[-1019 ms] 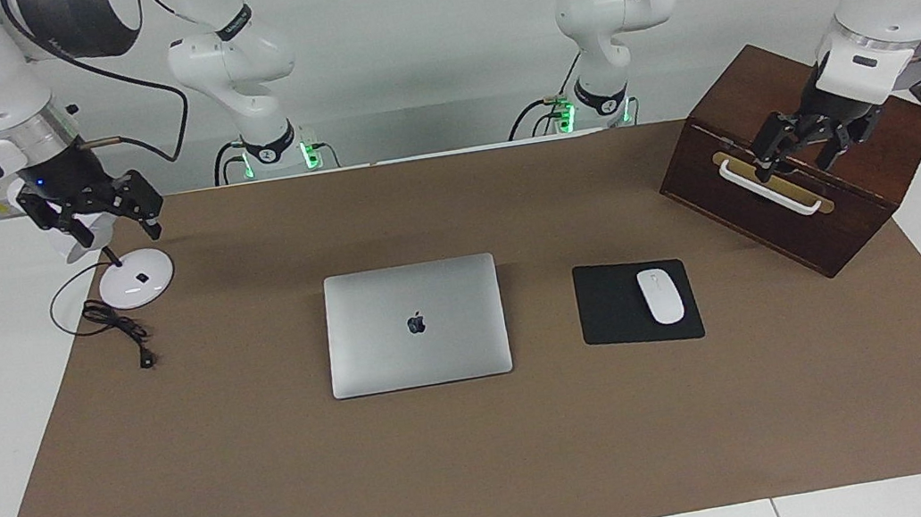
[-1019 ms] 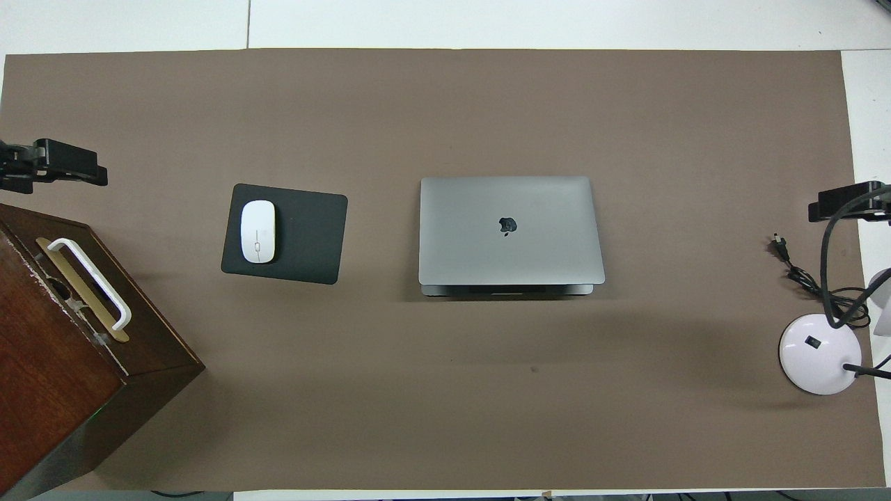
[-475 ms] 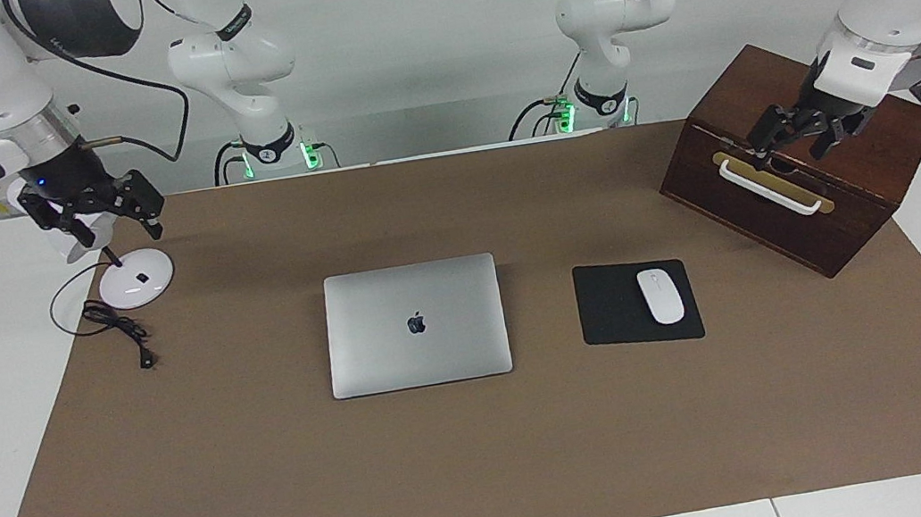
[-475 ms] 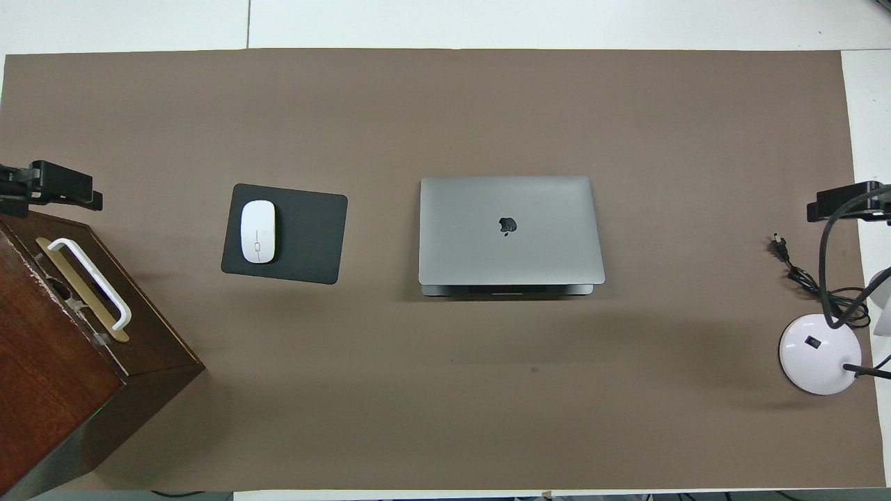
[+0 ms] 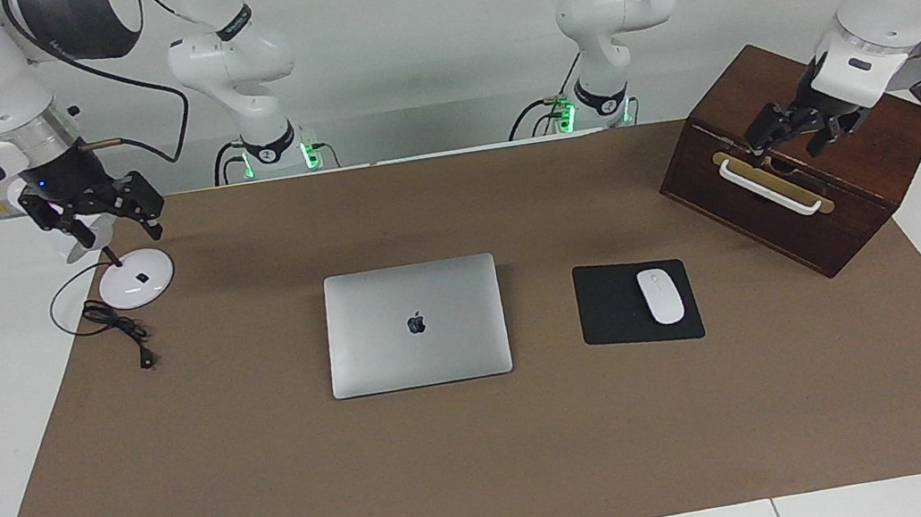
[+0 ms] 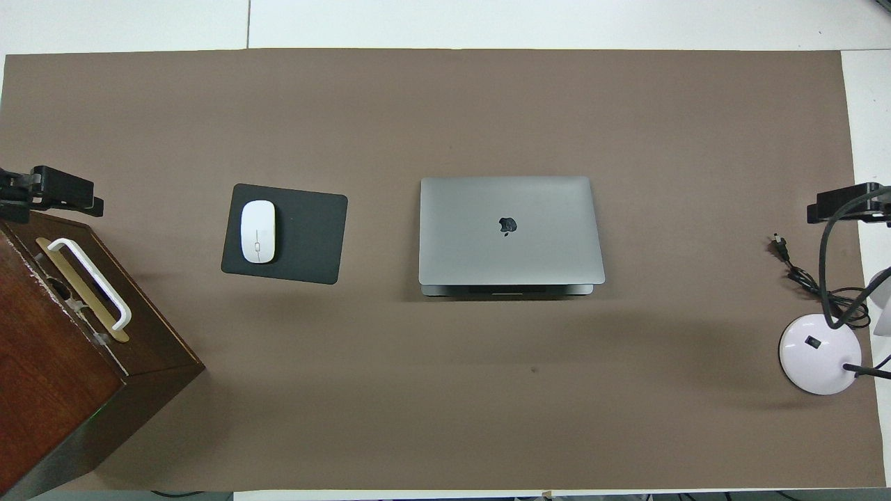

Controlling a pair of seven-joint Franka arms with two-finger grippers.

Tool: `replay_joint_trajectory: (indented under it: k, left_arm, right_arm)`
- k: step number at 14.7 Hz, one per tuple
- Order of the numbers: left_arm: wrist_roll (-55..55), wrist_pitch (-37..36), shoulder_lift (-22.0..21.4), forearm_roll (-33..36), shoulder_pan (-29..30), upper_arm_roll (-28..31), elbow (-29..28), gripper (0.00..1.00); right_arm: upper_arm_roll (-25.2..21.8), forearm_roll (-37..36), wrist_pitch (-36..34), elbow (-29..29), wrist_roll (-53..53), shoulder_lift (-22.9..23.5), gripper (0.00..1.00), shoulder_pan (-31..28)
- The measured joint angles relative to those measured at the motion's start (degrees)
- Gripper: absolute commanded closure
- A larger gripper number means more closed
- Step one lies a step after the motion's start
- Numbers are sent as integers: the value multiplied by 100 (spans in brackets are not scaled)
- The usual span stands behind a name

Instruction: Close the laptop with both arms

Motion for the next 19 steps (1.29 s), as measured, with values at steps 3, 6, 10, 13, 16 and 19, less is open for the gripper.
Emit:
replay_joint_trajectory:
  k: [3,6,10,13,16,19]
  left_arm:
    - [0,0,-55,0,4,-4,-2,0]
    - [1,0,-96,0,-16,-35,-7,0]
    - [1,0,-110,0,-23,-46,-18,0]
    - [1,0,-112,0,-23,-46,-23,0]
    - [1,0,-121,0,-23,-48,-24,0]
    - [1,0,-134,0,-23,-48,-24,0]
  right_arm:
    - [0,0,0,-2,0,0,0,0]
    - [0,0,0,-3,0,0,0,0]
    - [0,0,0,-3,0,0,0,0]
    - [0,0,0,-3,0,0,0,0]
    - [0,0,0,-3,0,0,0,0]
    - [0,0,0,-3,0,0,0,0]
